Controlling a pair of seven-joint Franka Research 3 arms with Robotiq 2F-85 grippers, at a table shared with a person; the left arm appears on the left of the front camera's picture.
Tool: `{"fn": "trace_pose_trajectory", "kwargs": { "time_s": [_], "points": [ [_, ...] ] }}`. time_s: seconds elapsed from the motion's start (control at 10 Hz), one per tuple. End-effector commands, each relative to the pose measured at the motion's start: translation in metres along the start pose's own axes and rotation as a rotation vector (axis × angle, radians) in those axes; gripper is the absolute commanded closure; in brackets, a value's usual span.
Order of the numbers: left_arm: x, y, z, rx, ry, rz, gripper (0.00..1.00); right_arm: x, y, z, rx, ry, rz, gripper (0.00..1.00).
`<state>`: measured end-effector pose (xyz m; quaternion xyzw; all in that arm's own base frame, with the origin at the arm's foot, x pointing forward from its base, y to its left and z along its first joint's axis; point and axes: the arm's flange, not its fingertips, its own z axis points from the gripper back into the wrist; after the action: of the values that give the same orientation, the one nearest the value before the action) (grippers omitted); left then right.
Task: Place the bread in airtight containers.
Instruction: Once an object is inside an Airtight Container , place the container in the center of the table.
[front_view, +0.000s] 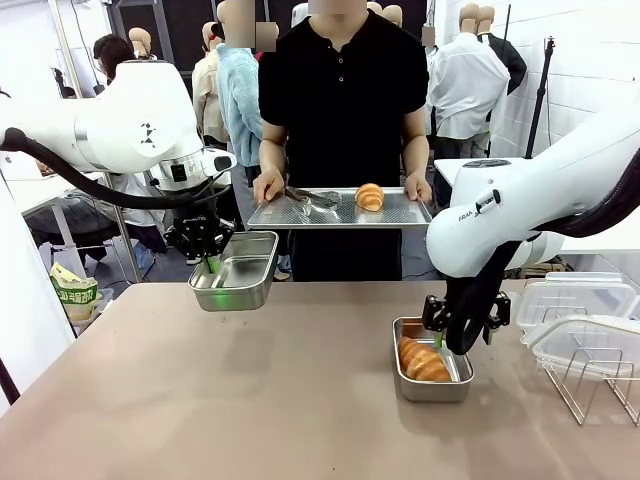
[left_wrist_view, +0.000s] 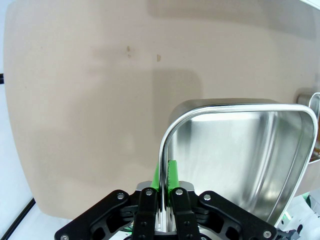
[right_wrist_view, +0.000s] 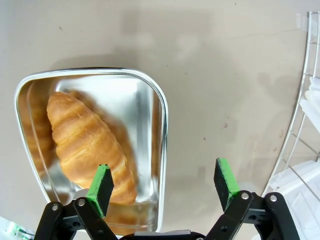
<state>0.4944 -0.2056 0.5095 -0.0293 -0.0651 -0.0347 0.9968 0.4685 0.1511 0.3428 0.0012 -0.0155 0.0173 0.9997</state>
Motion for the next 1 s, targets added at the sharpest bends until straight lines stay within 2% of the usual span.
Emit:
{"fn": "trace_pose_trajectory", "kwargs": {
  "time_s": [0.0,0.9],
  "points": [
    [0.0002,0.0013,0.0033,-0.002,-0.006,0.003,1.00,0.0010,-0.0004,0.0001,0.004,-0.015,-0.001,0.00],
    [0.0002,0.0013,0.0033,-0.002,-0.006,0.003,1.00,0.0002,0.0001,0.0003,0.001,-0.002,0.000,0.00]
  ]
}}
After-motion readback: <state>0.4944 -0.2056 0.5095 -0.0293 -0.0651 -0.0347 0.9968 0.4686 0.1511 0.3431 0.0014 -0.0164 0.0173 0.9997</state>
